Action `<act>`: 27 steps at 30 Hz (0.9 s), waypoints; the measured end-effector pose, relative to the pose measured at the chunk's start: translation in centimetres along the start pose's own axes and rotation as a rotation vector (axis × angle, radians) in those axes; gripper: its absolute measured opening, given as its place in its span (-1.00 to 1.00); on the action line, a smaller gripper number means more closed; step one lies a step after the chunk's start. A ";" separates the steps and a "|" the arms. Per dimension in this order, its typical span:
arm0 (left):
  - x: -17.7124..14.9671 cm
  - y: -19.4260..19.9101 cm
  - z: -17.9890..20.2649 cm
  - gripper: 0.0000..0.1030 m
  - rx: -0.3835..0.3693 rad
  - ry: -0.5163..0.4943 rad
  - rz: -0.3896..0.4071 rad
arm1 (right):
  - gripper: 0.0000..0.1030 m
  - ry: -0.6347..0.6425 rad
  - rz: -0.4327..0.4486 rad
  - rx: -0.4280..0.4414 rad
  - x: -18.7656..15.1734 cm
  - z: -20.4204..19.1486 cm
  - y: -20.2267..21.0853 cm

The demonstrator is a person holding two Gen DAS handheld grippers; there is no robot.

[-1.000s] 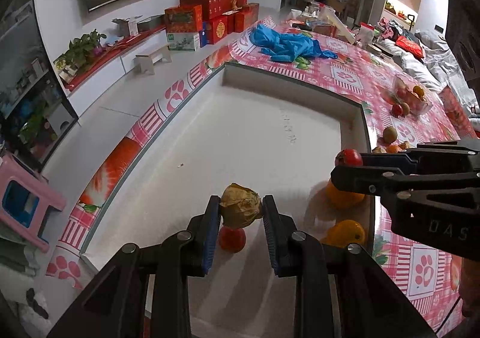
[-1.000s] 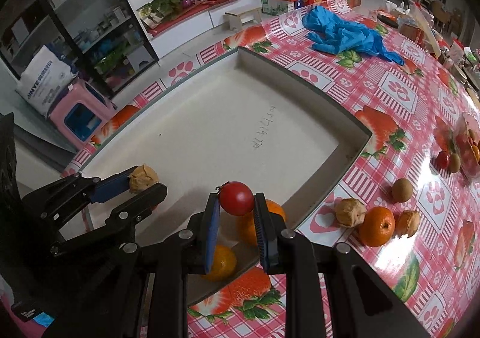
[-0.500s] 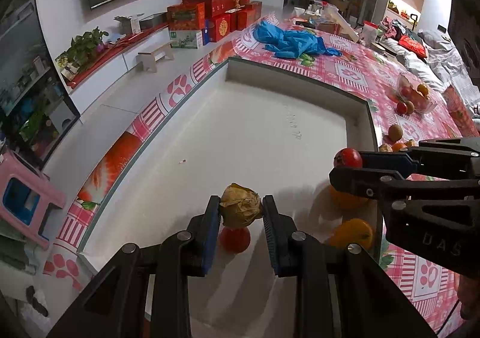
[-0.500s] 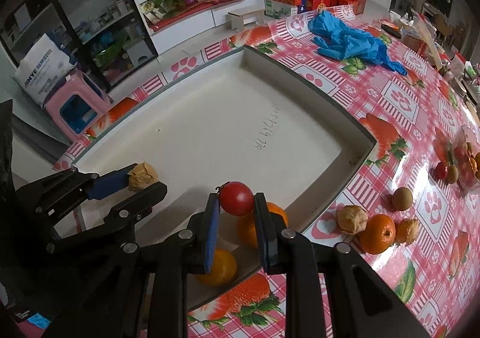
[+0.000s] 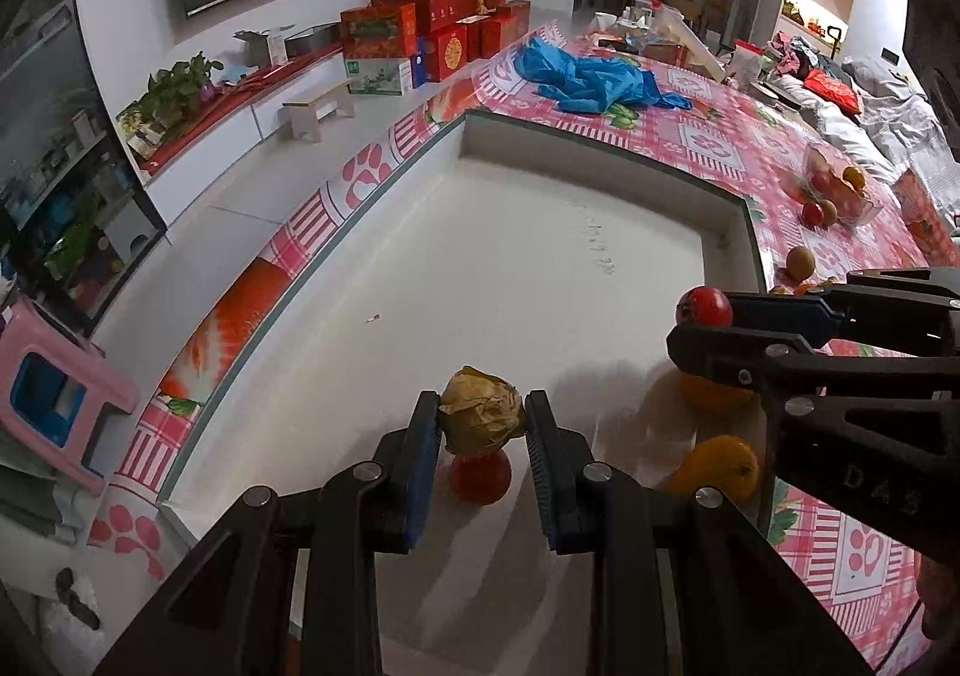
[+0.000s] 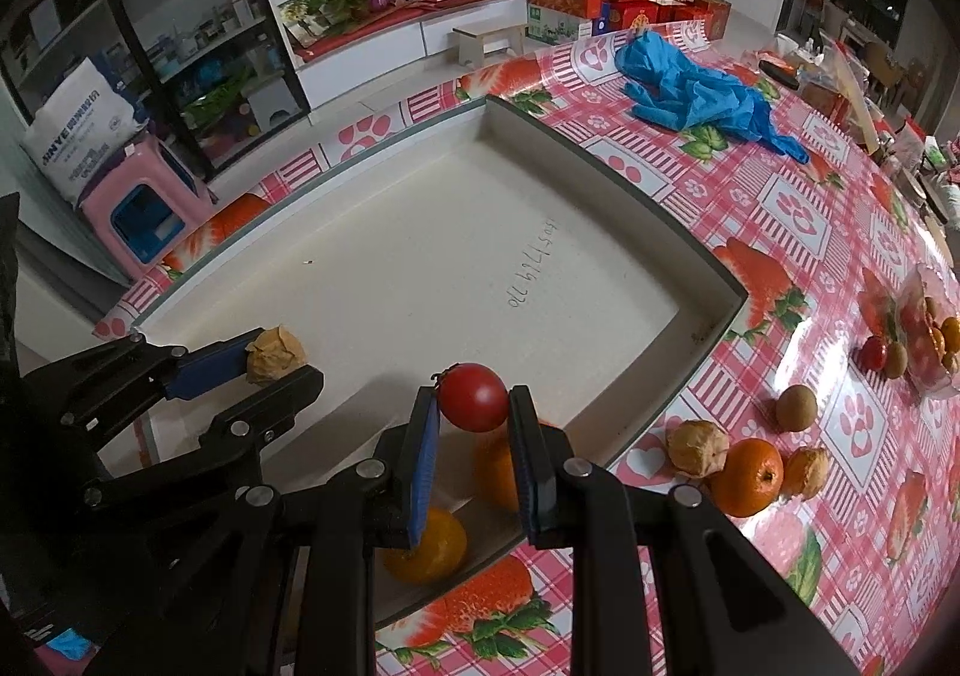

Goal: Organize fruits
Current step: 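Open the left tool over the tray while the right tool releases the tomato, then move both open tools back over the loose fruits on the tablecloth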

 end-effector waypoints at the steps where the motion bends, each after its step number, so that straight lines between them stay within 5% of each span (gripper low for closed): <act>1: 0.0 0.0 -0.1 -0.41 0.000 0.003 -0.002 | -0.35 -0.001 -0.002 0.001 0.0 0.0 0.0; 4: -0.1 -0.4 -0.1 -0.40 0.009 0.009 -0.014 | 0.28 -0.002 -0.001 -0.011 -0.1 0.0 0.1; 5: -0.1 -0.4 0.0 -0.17 0.016 0.009 -0.016 | 0.32 0.000 0.007 -0.017 -0.1 0.0 0.2; 6: -0.1 -0.4 0.0 0.39 0.023 0.009 -0.015 | 0.33 0.002 0.011 -0.019 -0.1 0.0 0.4; 8: -0.3 0.3 0.0 0.69 0.063 0.018 0.033 | 0.36 0.002 0.010 -0.017 -0.1 0.0 0.5; 10: -0.3 0.9 0.3 0.69 0.072 0.003 0.058 | 0.53 -0.002 0.012 -0.017 -0.1 0.1 0.6; 19: -0.2 1.8 1.1 0.69 0.058 0.001 0.037 | 0.69 -0.037 0.056 -0.029 -1.0 1.7 2.4; 27: 0.0 3.7 3.6 0.69 0.056 -0.049 0.066 | 0.89 -0.202 0.088 -0.024 -3.4 8.0 4.2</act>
Point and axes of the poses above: each gripper's, at about its wrist camera, not at the fingertips, and y roughly against the way its jaws point, z to its right, x to its top, the point moved 2 cm from there along -y, roughly the way its jaws point, and after that the axes turned 11 degrees about -z, right-handed, at the moved point
